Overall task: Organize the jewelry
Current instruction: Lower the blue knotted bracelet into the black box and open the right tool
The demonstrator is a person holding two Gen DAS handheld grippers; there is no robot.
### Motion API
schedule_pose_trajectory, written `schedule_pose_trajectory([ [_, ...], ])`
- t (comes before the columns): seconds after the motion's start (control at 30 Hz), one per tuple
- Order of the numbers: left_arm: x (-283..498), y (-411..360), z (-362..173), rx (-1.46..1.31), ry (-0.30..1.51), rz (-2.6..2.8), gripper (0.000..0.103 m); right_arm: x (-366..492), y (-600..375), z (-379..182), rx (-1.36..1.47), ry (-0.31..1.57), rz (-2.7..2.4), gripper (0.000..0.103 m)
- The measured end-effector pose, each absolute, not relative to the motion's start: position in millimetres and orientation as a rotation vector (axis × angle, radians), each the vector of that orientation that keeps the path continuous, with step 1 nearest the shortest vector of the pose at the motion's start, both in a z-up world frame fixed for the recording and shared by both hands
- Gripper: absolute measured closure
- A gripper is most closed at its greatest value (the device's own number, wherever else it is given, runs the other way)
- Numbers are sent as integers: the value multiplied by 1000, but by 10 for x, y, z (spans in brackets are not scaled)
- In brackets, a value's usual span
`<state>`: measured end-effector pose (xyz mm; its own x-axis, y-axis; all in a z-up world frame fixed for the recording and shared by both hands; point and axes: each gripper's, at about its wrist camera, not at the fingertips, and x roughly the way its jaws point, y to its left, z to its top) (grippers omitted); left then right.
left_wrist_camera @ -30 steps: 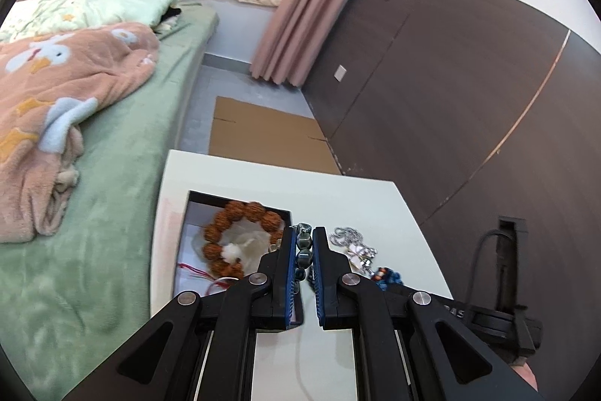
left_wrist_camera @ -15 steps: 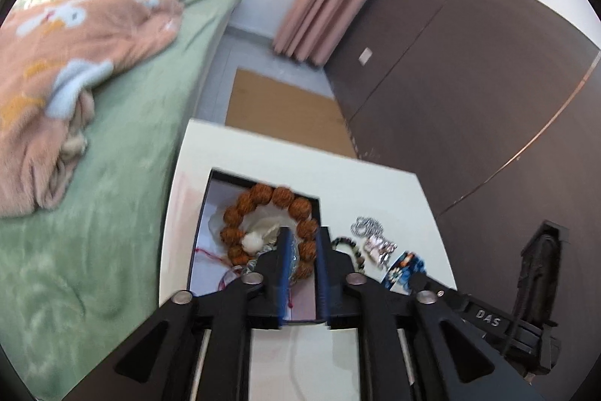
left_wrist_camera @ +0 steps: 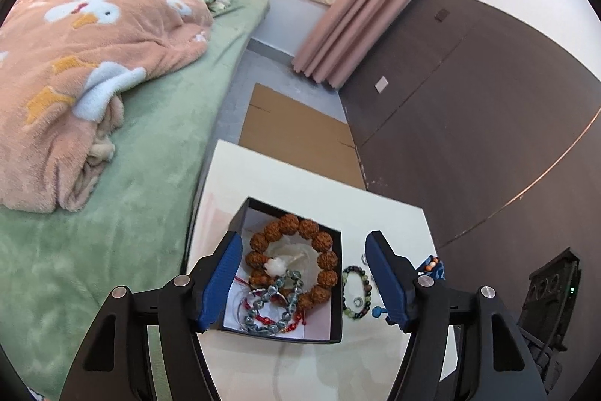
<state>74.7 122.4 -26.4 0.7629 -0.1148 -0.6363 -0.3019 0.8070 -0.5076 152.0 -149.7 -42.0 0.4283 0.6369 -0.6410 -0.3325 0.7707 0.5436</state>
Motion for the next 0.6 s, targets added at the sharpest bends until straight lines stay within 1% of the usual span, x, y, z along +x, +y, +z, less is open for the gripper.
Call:
schedule_pose_trajectory([
  [0.33, 704, 1349, -156, -644, 660, 122, 34, 1468, -1251, -282, 412, 878, 763, 83],
  [0.6, 691, 1557, -157, -675, 638, 151, 34, 1530, -914, -332, 430, 892, 835, 83],
])
